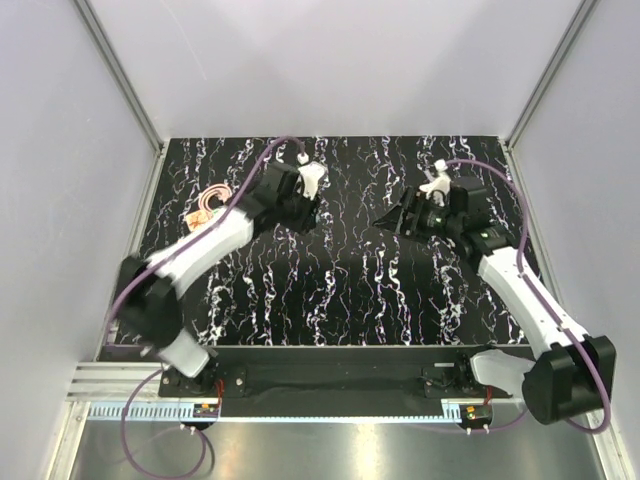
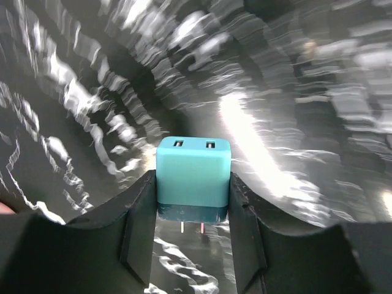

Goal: Insert the plug

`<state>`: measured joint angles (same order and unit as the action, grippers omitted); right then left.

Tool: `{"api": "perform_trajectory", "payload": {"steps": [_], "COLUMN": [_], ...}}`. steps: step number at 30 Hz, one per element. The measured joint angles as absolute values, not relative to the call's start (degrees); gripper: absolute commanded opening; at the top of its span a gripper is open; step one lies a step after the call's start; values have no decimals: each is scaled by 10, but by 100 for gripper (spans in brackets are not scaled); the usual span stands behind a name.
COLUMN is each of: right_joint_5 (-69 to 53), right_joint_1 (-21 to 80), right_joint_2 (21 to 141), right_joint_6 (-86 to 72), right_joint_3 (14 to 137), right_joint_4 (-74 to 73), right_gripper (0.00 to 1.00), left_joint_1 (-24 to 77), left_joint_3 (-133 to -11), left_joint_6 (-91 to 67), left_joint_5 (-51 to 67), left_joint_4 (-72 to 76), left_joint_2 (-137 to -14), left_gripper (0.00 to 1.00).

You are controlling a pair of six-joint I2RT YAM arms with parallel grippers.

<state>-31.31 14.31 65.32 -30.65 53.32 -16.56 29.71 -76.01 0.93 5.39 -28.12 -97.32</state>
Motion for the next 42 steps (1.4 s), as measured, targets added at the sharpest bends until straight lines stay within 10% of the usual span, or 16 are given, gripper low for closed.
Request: {"api": "perform_trajectory", "payload": {"steps": [10,42], "right_joint_5": [-453,-507], "right_joint_1": [179,306], "right_joint_2": [720,818], "right_joint_6": [-412,-374], "right_joint_3": [611,628], "right_joint_4": [-179,-218], "right_gripper": [77,53], "left_joint_1": [466,559], "left_joint_3": [-627,-531], "left_joint_6": [12,35], "left_joint_5": [57,-4], "left_joint_4": [-171,-164], "left_joint_2": [-668,-631], "left_gripper": [0,0]}}
